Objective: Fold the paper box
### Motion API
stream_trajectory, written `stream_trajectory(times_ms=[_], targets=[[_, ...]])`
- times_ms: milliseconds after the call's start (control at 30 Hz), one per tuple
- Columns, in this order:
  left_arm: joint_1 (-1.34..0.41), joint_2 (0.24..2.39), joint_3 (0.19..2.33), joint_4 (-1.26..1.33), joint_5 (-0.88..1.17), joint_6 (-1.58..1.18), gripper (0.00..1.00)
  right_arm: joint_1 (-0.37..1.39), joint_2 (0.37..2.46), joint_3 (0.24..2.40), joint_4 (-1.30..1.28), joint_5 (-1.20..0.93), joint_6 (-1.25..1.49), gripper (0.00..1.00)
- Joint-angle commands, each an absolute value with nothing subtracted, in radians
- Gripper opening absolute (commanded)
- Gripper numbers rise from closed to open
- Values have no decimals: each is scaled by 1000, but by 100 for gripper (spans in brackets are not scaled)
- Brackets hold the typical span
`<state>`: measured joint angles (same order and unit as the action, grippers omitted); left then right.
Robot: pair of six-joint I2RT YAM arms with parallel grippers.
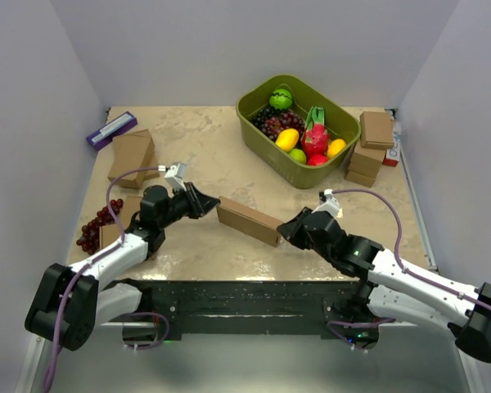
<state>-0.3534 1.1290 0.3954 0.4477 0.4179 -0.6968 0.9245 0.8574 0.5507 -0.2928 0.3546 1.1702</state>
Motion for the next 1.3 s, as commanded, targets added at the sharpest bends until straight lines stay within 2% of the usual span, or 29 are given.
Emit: stream_trajectory(times_ms=[0, 233, 567, 800, 967, 1067, 1100, 1167, 1200, 1267], targets=[[-353, 1155, 336, 317, 446, -680, 12, 923, 893, 517, -367, 371, 1138, 9], [-353, 1181, 333, 411, 488, -683, 11, 923, 908, 544, -330, 396, 1091, 6], [-353, 1282, 413, 555, 531, -661, 10, 913, 1038, 684, -285, 483, 950, 2], [-382, 1180, 328, 520, 462, -635, 10, 933, 993, 675, -279, 448, 894, 2], [-439, 1077, 259, 416, 352, -644, 12, 1021, 960, 661, -311, 413, 926, 5], [-449, 984, 232, 330, 299, -660, 18, 1069, 944, 663, -351, 416, 949, 8], [-451, 961, 230, 278, 288, -661, 26, 1077, 934, 663, -359, 414, 954, 10], [-451, 893, 241, 220, 259, -660, 33, 1081, 911, 666, -373, 402, 950, 16], [-453, 872, 247, 160, 249, -660, 42, 1083, 885, 667, -377, 394, 948, 25], [-453, 816, 270, 103, 220, -660, 54, 1085, 859, 678, -396, 390, 939, 34]])
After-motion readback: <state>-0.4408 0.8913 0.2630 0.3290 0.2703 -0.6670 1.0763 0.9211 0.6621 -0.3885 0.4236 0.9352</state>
